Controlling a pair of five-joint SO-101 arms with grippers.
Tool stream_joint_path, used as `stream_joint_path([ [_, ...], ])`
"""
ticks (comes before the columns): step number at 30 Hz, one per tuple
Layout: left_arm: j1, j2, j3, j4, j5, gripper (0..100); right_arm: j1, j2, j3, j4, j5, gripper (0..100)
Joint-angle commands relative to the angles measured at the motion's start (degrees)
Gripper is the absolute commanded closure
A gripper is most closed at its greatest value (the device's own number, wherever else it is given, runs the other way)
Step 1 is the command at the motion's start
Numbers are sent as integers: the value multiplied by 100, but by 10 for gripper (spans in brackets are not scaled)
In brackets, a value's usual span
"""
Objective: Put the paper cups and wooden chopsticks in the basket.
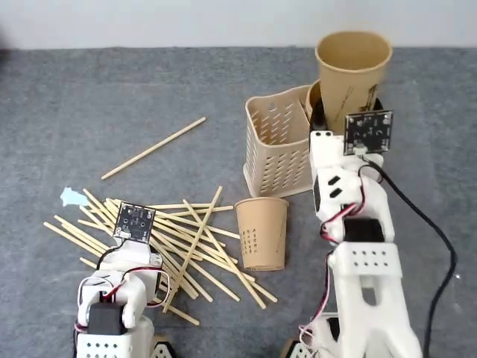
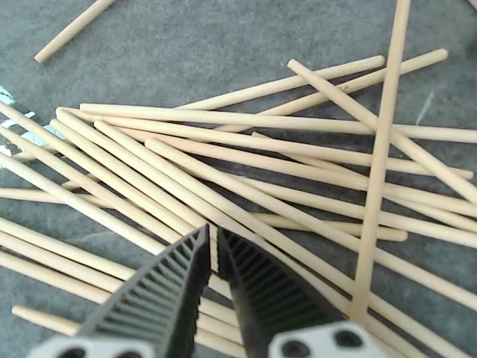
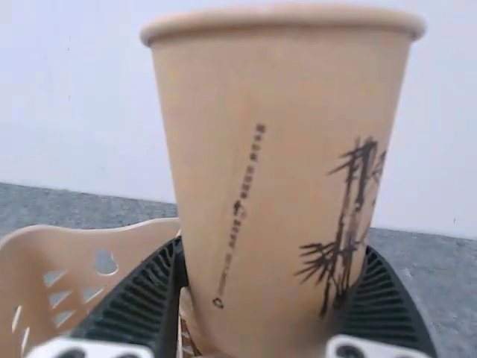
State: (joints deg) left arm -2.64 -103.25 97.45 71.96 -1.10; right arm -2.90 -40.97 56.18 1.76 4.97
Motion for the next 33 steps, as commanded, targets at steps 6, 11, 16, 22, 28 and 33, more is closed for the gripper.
stream_joint_path([
  [6,35,-88,-101,18,44,986,57,690,-334,-787,-44,790],
  [11,35,-88,-101,18,44,986,66,760,-607,-725,-273,790],
  [16,35,-88,-101,18,44,986,31,804,-1108,-224,-422,790],
  [22,35,-88,-101,18,44,986,66,1446,-1521,-145,-422,790],
  [28,35,-88,-101,18,44,986,66,1719,-1547,-119,-422,754],
  [33,35,-88,-101,18,44,986,136,1710,-1565,224,-413,628],
])
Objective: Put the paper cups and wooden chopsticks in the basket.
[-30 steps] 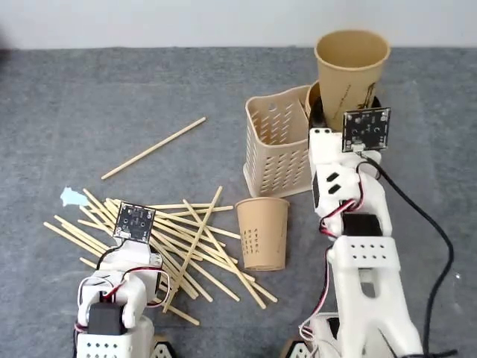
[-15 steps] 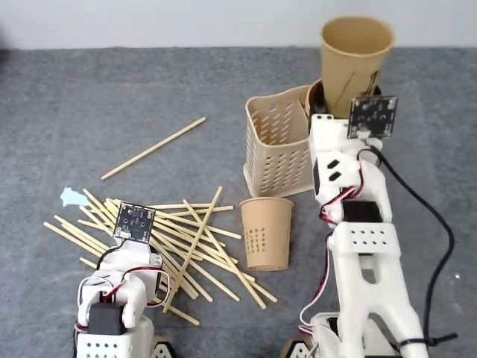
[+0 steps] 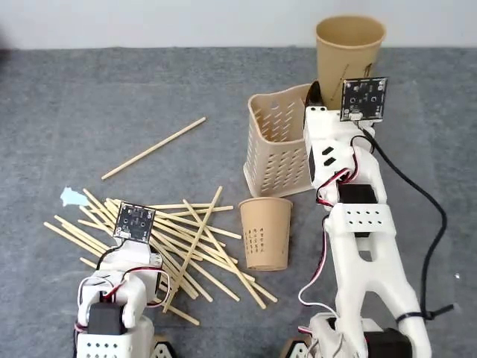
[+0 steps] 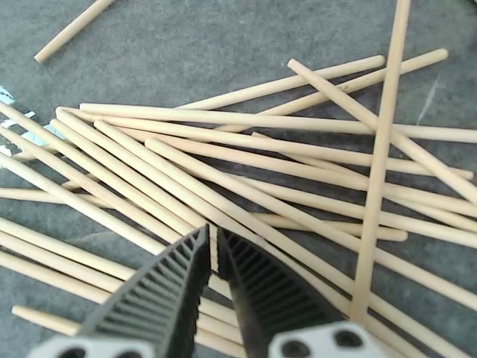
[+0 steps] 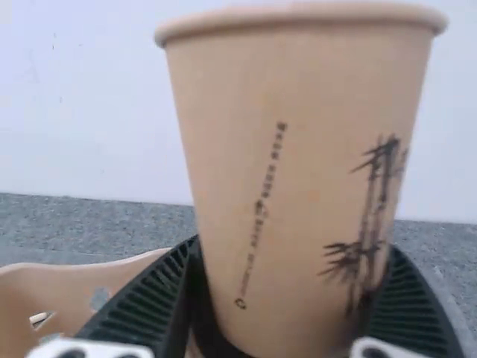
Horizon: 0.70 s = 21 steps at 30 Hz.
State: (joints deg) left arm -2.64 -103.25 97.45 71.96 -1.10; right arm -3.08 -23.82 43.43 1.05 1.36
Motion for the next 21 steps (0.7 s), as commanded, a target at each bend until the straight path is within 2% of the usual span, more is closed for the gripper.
stream_joint_path([
  [1,35,-88,-101,18,44,986,171,-13,-316,400,-53,630],
  [8,35,-88,-101,18,44,986,233,-532,-334,919,-308,627],
  [21,35,-88,-101,18,44,986,136,-1499,-334,1815,-299,627],
])
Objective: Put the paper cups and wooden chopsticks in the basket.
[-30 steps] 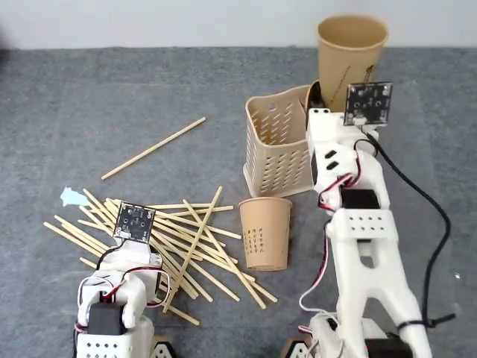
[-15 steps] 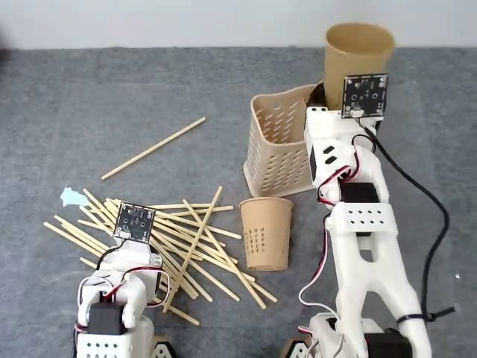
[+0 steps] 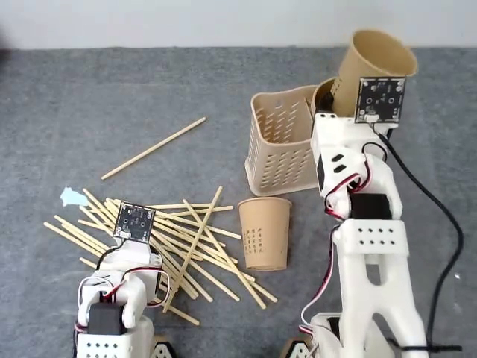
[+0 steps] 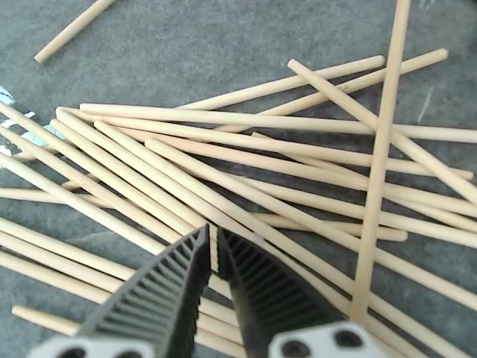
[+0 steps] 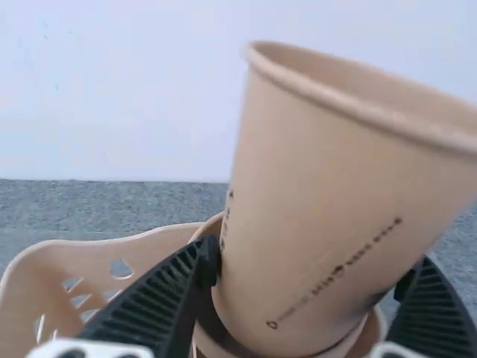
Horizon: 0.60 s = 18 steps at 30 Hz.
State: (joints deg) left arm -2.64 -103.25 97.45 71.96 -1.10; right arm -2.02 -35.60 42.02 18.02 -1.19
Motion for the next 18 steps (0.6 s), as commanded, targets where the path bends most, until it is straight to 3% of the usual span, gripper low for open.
stream_joint_path([
  [1,35,-88,-101,18,44,986,13,-330,-202,180,-44,627],
  [11,35,-88,-101,18,44,986,-470,-286,-193,215,211,627],
  [18,35,-88,-101,18,44,986,-242,-347,-281,558,211,628],
])
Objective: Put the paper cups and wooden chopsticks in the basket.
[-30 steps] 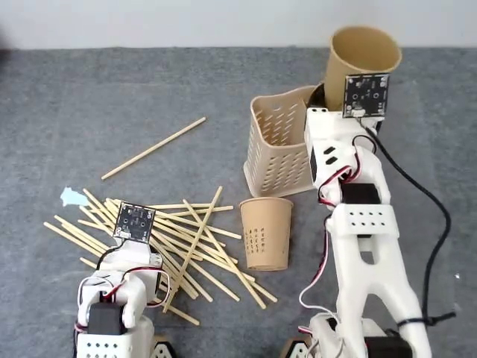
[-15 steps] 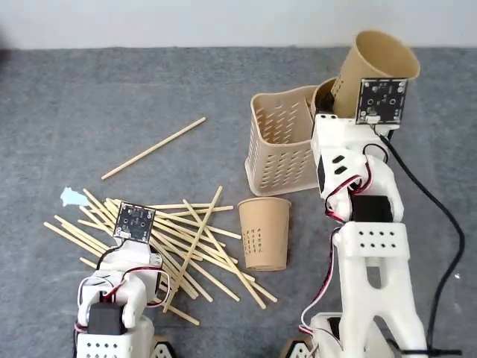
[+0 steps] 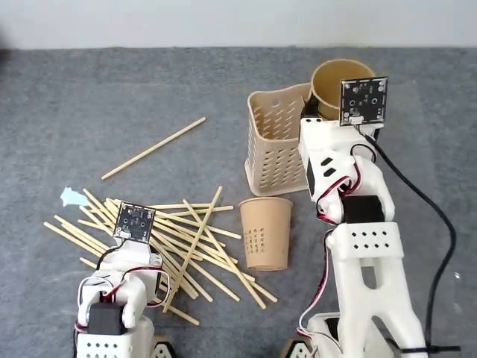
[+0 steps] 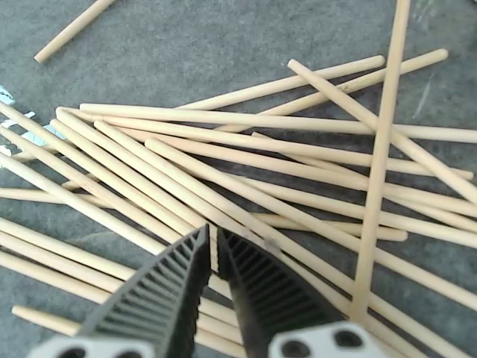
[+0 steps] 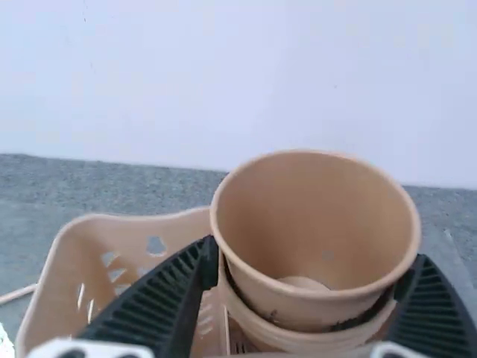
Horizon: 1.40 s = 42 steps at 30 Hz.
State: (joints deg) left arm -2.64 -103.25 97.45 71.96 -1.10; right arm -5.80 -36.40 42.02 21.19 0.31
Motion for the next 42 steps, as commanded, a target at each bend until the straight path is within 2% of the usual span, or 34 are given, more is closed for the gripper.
stream_joint_path([
  [1,35,-88,-101,18,44,986,163,-268,-352,409,62,628],
  [6,35,-88,-101,18,44,986,374,-277,-1116,1930,0,629],
  [10,35,-88,-101,18,44,986,330,-514,-1943,3574,-369,630],
  [14,35,-88,-101,18,44,986,110,-892,-2532,4743,-475,630],
  [21,35,-88,-101,18,44,986,-778,-1464,-2664,6062,-501,630],
  [27,35,-88,-101,18,44,986,-1684,-998,-2655,7231,-1521,630],
  [31,35,-88,-101,18,44,986,-2123,-92,-2655,7582,-2479,627],
  [33,35,-88,-101,18,44,986,-2308,321,-2655,7556,-2725,627],
  [42,35,-88,-101,18,44,986,-2563,1727,-2655,7002,-2936,626],
])
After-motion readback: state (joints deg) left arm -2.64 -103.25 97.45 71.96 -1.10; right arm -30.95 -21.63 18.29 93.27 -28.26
